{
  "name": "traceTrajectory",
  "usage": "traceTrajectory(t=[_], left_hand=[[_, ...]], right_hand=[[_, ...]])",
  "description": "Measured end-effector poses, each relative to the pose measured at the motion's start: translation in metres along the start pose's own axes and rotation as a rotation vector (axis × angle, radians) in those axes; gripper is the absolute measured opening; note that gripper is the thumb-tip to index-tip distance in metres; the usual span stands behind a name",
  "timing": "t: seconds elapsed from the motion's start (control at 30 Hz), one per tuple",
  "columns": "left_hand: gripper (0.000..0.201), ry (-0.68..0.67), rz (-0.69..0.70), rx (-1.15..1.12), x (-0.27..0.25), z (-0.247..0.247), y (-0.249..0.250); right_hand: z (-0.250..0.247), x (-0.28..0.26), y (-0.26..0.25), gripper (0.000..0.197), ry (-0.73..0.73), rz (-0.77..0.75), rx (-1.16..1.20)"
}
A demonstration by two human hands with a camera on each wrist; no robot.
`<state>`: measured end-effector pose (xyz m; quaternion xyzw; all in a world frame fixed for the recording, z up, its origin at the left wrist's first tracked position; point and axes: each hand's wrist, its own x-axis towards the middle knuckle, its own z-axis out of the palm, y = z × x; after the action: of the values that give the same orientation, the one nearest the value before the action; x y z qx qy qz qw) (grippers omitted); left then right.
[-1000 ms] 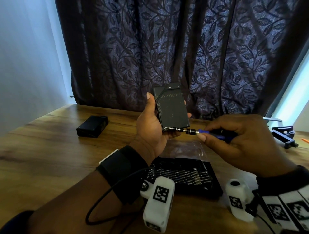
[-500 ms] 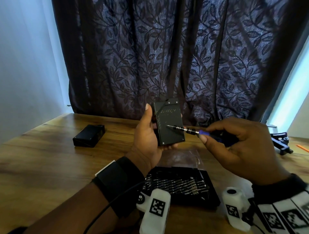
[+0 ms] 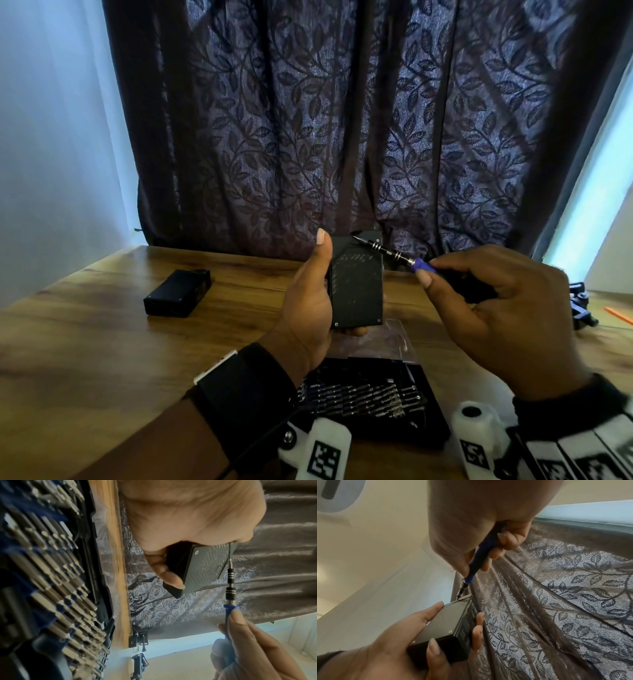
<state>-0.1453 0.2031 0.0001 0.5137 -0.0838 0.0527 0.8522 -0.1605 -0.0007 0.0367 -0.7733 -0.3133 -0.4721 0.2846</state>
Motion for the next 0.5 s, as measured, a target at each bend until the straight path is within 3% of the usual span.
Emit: traceTrajectory(t=[0.13,0.33,0.43,0.5], left_hand=[[0.09,0.025,-0.017,-0.031,0.0016,-0.0022,0.0015],[0.066,-0.037,-0.046,-0.219,0.0024,-0.0032,0.0036],[0.057,-0.014,0.0,-0.15,0.0062,-0.0047,0.0052],[0.039,-0.03,0.04,-0.075,0.0062,-0.0058,0.005]], right_hand=[[-0.0001,0.0003,-0.0004,0.012,0.002,0.011,-0.012],[0.0011,0.0007,0.0003,0.012,0.013,0.045,-0.015],[0.0016,-0.0002,0.0019,0.013,0.023,0.061,0.011],[0.001,-0.0004,0.0029,0.013,0.032,0.074,0.027]])
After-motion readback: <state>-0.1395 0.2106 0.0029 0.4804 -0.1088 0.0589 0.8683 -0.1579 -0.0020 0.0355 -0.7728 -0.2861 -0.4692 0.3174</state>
